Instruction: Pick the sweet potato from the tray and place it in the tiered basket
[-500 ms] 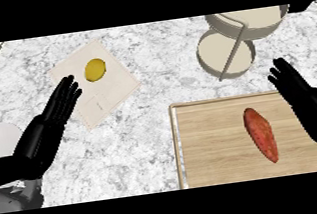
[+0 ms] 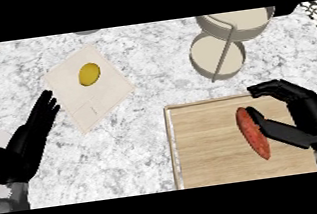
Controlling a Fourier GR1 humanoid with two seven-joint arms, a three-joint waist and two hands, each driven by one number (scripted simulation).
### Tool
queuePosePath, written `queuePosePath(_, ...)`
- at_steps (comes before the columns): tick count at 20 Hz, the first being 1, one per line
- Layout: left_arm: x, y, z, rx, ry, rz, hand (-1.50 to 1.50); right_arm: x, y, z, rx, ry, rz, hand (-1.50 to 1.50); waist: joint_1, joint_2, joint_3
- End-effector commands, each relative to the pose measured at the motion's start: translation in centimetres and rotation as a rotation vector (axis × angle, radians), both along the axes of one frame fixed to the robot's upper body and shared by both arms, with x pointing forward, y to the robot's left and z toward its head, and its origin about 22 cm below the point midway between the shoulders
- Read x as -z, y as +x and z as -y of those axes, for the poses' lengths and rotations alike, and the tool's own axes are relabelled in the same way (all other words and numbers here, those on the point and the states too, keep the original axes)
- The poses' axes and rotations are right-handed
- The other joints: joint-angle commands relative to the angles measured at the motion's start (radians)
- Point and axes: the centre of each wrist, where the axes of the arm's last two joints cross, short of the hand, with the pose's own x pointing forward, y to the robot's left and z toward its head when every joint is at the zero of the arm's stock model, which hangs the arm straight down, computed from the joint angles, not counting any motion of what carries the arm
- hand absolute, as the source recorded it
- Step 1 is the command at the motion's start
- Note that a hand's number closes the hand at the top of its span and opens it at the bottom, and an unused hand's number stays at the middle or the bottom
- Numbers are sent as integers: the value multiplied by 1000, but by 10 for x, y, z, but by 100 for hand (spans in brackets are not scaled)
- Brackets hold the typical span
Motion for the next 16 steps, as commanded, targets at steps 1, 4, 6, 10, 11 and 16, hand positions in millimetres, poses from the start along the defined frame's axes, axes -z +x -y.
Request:
queuePosePath(1, 1, 3, -7, -38, -21, -81, 0, 28, -9, -35, 217, 57, -10, -150, 4, 1, 2)
queuePosePath(4, 0, -3, 0, -52, -13, -75, 0, 18, -21, -25, 191, -100, 114, -150, 5, -2, 2)
queuePosePath(6, -18, -2, -8, -31, -10, -84, 0, 14, -17, -13, 144, -217, 137, -150, 9, -2, 3)
queuePosePath(10, -9, 2, -8, -72, -1, -49, 0, -31, -29, 23, 127, -571, 104, -150, -21, -6, -3)
queuePosePath(11, -10, 0, -9, -78, -12, -82, 0, -49, -25, 26, 139, -648, 101, -150, -12, -8, -4)
queuePosePath(16, 6, -3, 5, -46, 4, -85, 0, -65, -42, 20, -87, -979, -150, -150, -1, -2, -7)
